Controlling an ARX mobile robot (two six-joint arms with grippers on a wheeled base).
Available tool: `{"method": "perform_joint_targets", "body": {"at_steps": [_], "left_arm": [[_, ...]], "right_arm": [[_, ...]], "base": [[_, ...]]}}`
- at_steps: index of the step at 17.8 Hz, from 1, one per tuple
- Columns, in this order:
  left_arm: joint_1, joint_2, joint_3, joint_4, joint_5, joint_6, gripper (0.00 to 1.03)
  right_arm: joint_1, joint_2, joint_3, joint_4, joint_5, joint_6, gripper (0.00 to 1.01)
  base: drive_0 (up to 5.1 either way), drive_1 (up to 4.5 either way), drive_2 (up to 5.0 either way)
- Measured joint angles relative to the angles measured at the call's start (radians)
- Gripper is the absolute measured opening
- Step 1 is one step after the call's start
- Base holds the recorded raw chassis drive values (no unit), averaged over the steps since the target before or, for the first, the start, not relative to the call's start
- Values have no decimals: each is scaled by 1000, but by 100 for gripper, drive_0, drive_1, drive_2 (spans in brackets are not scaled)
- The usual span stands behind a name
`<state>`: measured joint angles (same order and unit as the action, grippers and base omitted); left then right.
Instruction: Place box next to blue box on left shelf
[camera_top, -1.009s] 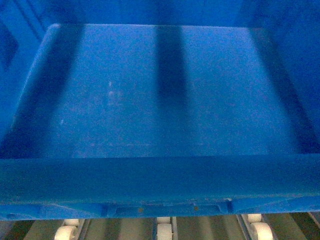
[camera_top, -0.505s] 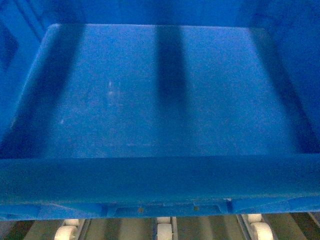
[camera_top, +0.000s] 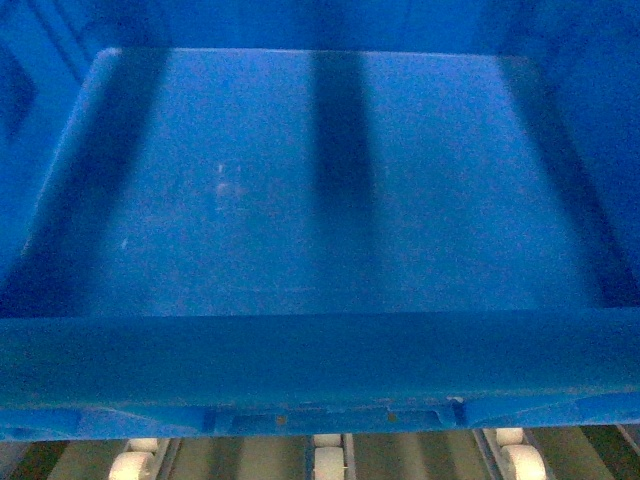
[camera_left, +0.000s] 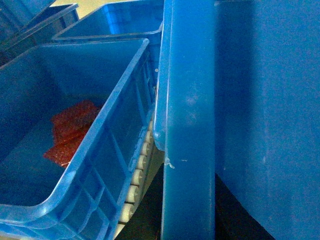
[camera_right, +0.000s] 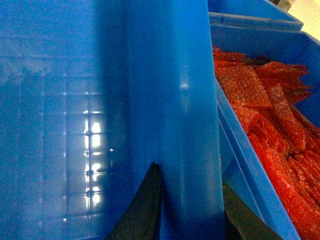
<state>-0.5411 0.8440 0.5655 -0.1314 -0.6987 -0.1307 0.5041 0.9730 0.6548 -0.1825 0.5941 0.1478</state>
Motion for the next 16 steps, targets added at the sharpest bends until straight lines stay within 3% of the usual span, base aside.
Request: {"method": "perform_joint_targets", "body": {"at_steps": [16], "left_arm": [[0,0,0,0,0,0,11]], "right_arm": [[0,0,0,0,0,0,17]], "base": [[0,0,0]]}}
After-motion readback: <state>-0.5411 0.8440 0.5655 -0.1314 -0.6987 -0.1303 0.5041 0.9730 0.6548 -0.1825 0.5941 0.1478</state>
